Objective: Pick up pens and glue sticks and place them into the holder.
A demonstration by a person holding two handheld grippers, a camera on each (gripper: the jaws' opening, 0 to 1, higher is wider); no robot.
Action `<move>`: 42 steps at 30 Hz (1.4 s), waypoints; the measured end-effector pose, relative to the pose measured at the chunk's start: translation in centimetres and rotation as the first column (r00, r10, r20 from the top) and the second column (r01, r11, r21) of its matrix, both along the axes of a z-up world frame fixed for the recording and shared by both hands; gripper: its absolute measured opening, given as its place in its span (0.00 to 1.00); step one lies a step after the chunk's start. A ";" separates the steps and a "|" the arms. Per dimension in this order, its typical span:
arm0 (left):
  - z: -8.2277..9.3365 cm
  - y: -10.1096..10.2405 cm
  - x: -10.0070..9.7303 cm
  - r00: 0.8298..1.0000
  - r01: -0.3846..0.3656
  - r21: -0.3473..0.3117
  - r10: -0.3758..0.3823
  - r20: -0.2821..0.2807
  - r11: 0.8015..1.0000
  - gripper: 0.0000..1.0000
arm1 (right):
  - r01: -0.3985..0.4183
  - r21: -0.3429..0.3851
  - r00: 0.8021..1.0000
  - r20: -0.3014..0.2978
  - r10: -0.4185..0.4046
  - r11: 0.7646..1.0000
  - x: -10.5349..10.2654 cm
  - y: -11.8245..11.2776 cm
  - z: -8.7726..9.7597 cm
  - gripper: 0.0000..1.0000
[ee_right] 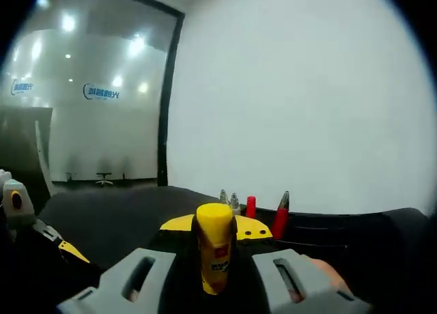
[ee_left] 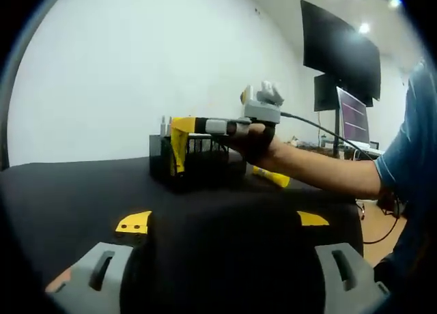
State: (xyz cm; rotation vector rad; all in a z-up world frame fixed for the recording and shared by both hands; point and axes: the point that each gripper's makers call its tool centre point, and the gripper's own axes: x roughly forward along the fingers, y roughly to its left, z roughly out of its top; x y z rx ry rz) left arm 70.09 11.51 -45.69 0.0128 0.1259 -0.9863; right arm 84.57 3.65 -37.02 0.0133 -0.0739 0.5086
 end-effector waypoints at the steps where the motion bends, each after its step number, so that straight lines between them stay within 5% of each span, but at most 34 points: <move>1: 0.0 0.0 0.0 1.000 0.000 0.001 0.000 0.000 1.000 0.77 | 0.000 -0.005 1.000 0.005 0.000 1.000 0.0 0.1 -0.1 0.17; 32: -0.5 -0.1 0.2 1.000 0.003 0.028 -0.003 -0.005 1.000 0.76 | 0.036 0.000 0.999 0.015 -0.036 0.999 1.3 -0.5 -1.1 0.18; 42: -0.4 0.1 0.4 1.000 -0.004 0.016 0.004 -0.011 1.000 0.76 | 0.012 -0.015 0.999 0.048 -0.012 1.000 -0.8 -0.5 0.1 0.25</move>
